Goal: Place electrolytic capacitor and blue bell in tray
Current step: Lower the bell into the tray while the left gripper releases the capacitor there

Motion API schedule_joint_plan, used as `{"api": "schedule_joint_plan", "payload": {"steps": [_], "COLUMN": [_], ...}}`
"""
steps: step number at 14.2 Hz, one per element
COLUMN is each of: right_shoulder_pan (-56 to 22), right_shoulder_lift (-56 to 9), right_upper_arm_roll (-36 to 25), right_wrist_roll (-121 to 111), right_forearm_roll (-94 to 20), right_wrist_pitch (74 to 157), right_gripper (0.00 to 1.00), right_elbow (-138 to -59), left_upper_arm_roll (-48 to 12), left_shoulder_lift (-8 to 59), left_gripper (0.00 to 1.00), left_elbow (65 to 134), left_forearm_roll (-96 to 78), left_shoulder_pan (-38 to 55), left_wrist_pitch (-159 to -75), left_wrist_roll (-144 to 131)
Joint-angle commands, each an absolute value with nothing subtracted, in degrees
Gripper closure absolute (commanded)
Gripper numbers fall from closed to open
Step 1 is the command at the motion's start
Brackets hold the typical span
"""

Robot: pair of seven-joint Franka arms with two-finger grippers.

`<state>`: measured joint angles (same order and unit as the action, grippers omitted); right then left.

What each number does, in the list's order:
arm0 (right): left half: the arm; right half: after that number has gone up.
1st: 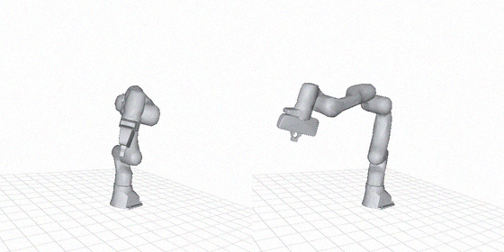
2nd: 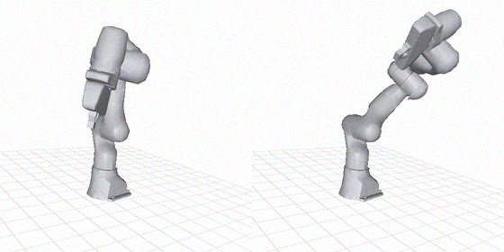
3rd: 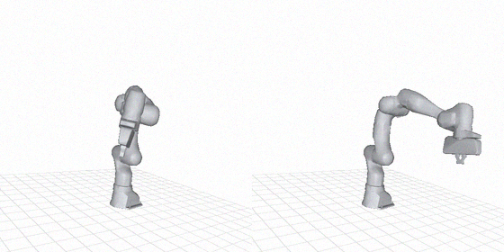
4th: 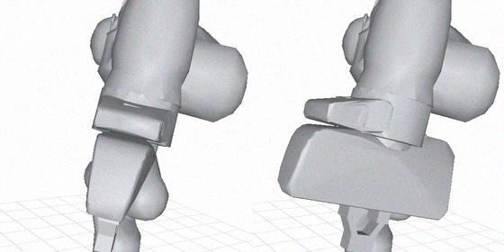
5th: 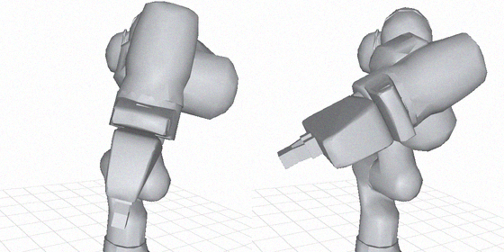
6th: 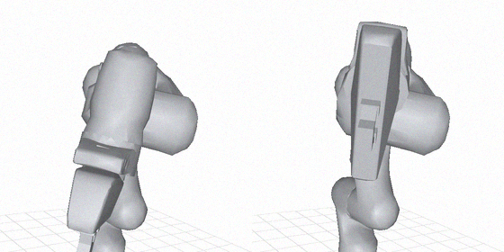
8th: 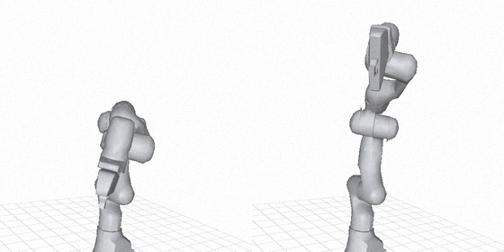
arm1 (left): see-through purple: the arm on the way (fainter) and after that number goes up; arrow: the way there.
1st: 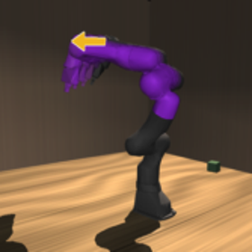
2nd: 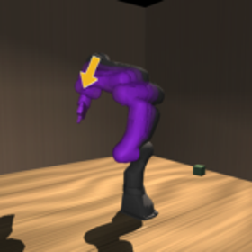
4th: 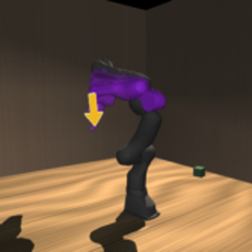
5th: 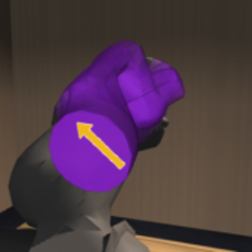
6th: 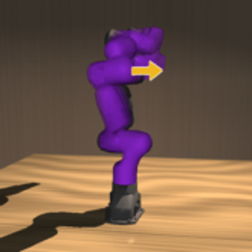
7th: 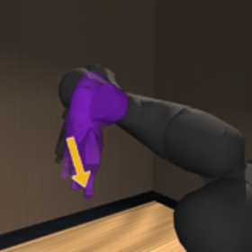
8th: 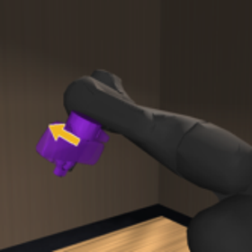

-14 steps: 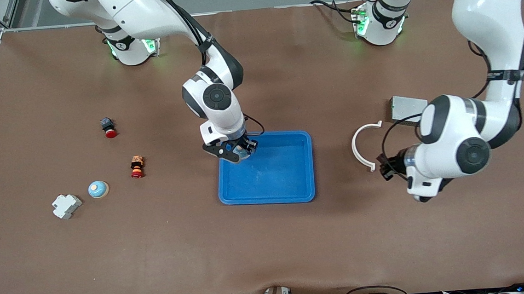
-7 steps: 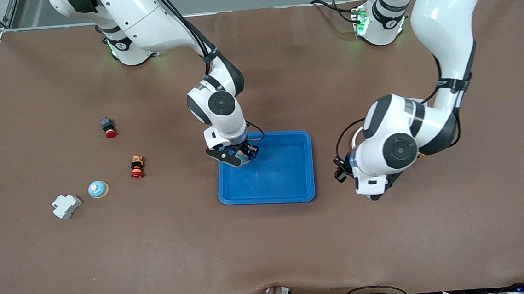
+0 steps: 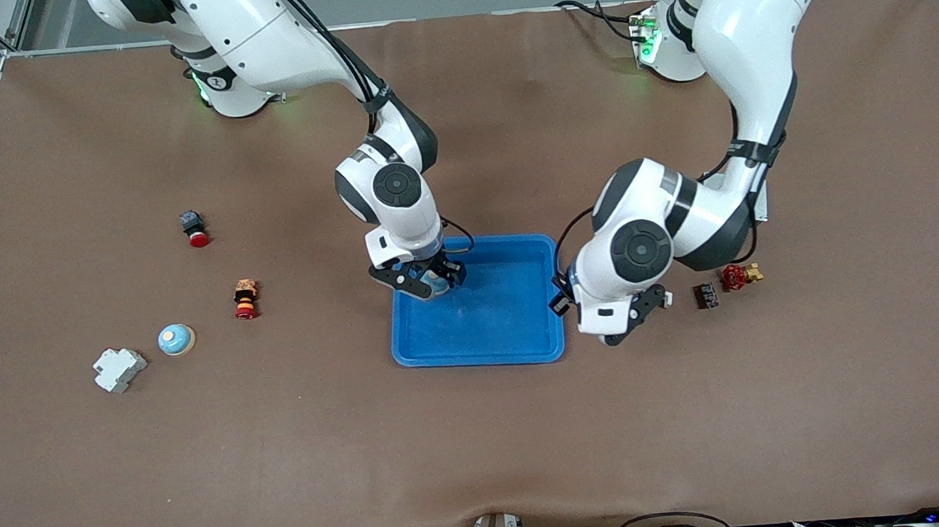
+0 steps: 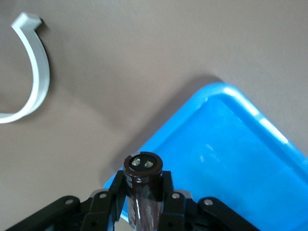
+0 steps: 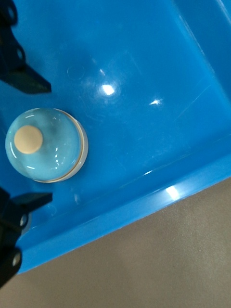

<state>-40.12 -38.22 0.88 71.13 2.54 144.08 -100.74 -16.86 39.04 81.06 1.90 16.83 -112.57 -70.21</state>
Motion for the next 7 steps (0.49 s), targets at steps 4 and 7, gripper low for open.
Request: {"api": "schedule_joint_plan", "payload": {"steps": [4, 7], "right_shoulder_pan": [-39.6, -33.6], "right_shoulder_lift": [-37.0, -32.8], "right_upper_arm_roll": [0.4, 0.5], "right_wrist_roll": [65.2, 51.0], "right_forearm_roll": [4.0, 3.3], "right_wrist_pitch": [128.7, 117.5], "right_gripper": [0.00, 0.00], "right_elbow": [-90.7, -85.9], "left_upper_arm_roll": [-16.3, -16.3], "left_shoulder_lift": [41.7, 43.3], "left_gripper": [1.00, 1.00], "left_elbow": [79.7, 79.8], "left_forearm_roll": [2.9, 2.9], "left_shoulder_pan": [21.4, 22.5], "left_wrist_pitch": [-116.0, -116.2], "left_wrist_roll": [-75.8, -77.2]}}
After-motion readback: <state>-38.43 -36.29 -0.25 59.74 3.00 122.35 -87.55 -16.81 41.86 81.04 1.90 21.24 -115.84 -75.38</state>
